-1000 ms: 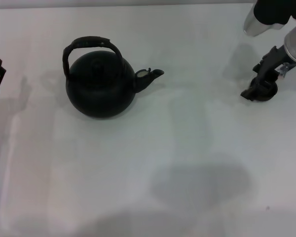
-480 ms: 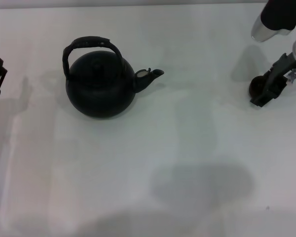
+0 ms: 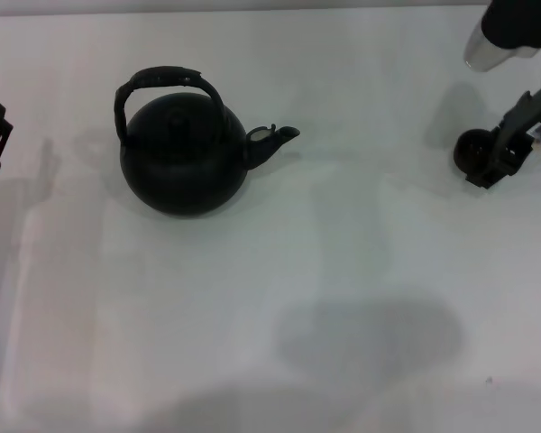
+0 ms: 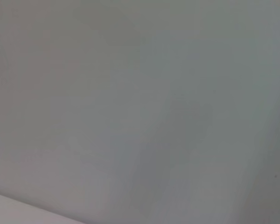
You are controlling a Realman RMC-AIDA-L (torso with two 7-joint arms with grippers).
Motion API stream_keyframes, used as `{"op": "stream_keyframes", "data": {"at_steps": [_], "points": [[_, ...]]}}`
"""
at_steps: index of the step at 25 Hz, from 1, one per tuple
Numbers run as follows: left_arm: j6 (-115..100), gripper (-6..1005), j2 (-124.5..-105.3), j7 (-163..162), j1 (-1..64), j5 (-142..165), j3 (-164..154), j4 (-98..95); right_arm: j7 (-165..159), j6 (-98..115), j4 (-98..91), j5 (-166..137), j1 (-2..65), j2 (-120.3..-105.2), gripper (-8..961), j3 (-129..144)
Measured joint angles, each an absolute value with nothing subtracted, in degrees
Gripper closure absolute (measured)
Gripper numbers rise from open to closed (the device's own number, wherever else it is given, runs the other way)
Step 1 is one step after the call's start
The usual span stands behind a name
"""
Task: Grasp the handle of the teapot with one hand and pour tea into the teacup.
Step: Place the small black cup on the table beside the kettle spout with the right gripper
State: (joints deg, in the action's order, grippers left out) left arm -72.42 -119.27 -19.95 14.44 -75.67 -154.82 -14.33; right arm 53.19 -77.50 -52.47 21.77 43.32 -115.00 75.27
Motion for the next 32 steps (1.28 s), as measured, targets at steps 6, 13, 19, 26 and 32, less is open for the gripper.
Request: {"op": "stream_keyframes", "data": {"at_steps": [6,13,19,26,32], "points": [[-72.4,111,-119.27,-19.9,14.8,-75.7,-154.7,-14.4,53.6,-80.6,-56.9,26.0,44.3,-115.67,244,79.9],[-72.4,112,-119.36,-20.0,15.0,-75.7,-154.7,-14.5,53.1,-78.6,-56.3,32.9,47.3,-116.08,244,91.6],[-72.5,111,-119.36,-19.9,14.9,-75.7,-154.7,-14.5,52.6,-76.3,-54.7,34.4,48.7,-116.19,245,96.2],[-72.5,111,-119.31,-19.9,14.9,-75.7,-154.7,-14.5,52.3,-74.1,-53.0,37.2,49.4,-116.20,245,99.8],[-72.5,112,-119.22,-20.0,15.0,-75.8,-154.7,-14.5,52.7,-73.2,-53.0,37.8,49.1,-116.20,244,101.5]]}}
